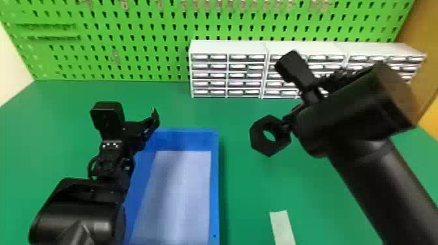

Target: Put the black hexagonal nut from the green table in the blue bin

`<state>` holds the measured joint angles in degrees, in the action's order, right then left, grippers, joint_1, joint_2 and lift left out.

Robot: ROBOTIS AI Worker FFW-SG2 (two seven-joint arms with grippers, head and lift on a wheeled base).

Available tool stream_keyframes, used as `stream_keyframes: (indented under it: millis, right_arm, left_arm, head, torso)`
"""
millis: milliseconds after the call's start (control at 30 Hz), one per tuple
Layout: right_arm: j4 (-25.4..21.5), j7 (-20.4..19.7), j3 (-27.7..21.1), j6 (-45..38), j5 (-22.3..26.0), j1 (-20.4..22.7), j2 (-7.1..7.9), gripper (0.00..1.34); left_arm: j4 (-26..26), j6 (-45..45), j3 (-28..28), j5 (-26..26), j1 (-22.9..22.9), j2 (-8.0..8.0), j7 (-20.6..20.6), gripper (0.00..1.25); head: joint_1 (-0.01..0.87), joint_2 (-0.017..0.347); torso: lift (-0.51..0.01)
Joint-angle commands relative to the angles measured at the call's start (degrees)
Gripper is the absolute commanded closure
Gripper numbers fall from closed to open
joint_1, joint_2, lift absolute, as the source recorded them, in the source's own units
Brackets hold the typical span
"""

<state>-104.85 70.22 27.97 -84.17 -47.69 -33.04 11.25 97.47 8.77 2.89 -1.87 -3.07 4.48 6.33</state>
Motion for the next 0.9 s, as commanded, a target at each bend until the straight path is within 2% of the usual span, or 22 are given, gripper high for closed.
stream_keyframes:
  millis: [0, 200, 300, 433, 600, 733, 867]
  right_arm:
    - [-1.94, 0.00, -1.96, 0.41, 0.06, -0.53, -0.44, 1.01]
    - [-3.78, -0.18, -3.36, 1.03, 1.38, -1.50, -1.05, 1.01]
    - [-4.22, -2.11, -3.45, 1.38, 4.28, -2.11, -1.41, 1.01]
    - [-4.22, -7.91, -3.45, 2.96, 12.71, -3.26, -1.85, 1.01]
    - [-4.05, -14.50, -1.96, 4.37, 20.89, -5.10, -2.20, 1.01]
    - [-2.99, -20.83, 0.24, 6.13, 28.71, -6.25, -2.64, 1.01]
    - [-1.41, -25.40, 2.96, 7.88, 35.65, -7.04, -2.90, 1.01]
  left_arm:
    - [0.26, 0.02, 0.01, -0.15, 0.09, 0.00, 0.00, 0.25]
    - [1.85, 1.51, -0.34, 0.11, 0.26, 0.00, -0.18, 0.25]
    - [2.64, 1.60, -0.78, 0.20, 0.53, 0.00, -0.26, 0.25]
    - [3.60, 1.86, -1.57, 0.28, 0.88, 0.00, -0.35, 0.25]
    - [4.22, 2.22, -2.36, 0.81, 0.96, 0.00, -0.97, 0.25]
    - [4.75, 2.30, -3.24, 0.99, 1.05, 0.00, -1.23, 0.25]
    - [5.45, 2.57, -4.30, 1.25, 1.23, 0.00, -1.58, 0.25]
  head:
    - [0.686, 0.051]
    - [0.686, 0.051]
    - [0.686, 0.051]
    - [0.686, 0.051]
    - [0.686, 0.051]
    - [0.686, 0.051]
    - [0.686, 0.051]
  torso:
    - [-0.096]
    - [-0.096]
    - [-0.096]
    - [-0.096]
    - [-0.096]
    - [-0.096]
    - [-0.096]
